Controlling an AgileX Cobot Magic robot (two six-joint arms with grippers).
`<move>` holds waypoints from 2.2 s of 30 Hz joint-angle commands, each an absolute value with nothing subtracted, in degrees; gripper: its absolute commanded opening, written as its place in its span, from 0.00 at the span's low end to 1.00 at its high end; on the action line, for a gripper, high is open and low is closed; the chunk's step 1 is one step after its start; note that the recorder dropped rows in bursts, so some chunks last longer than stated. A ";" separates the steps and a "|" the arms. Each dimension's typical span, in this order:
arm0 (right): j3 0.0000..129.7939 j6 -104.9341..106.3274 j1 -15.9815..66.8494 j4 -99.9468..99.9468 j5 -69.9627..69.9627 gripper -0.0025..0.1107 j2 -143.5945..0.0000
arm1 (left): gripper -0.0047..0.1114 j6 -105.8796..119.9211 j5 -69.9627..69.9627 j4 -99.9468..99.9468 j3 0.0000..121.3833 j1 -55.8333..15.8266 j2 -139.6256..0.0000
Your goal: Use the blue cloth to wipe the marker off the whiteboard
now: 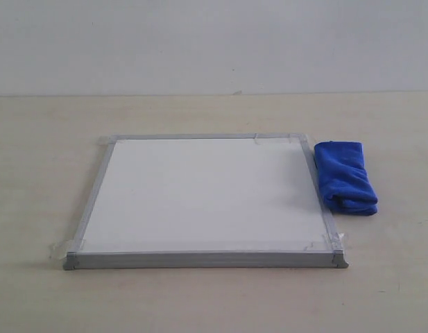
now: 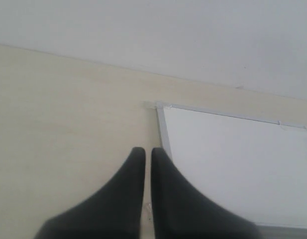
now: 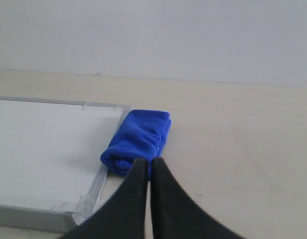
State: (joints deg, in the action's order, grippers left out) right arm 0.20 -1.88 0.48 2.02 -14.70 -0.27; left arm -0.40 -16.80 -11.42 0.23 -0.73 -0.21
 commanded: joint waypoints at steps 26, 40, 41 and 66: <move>0.00 0.91 -0.16 0.56 -19.58 0.02 0.00 | 0.08 -0.44 -16.78 -11.20 0.00 -0.58 0.00; 0.00 0.91 -0.16 0.56 -19.58 0.02 0.00 | 0.08 -0.44 -16.78 -11.20 0.00 -0.58 0.00; 0.00 0.91 -0.16 0.56 -19.58 0.02 0.00 | 0.08 -0.44 -16.78 -11.20 0.00 -0.58 0.00; 0.00 0.59 -0.16 0.56 -19.58 0.02 0.00 | 0.08 -0.44 -16.78 -11.20 0.00 -0.58 0.00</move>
State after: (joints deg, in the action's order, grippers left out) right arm -0.06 0.79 0.00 0.67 -20.12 -0.27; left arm -0.40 -16.80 -11.42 0.23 -0.73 -0.21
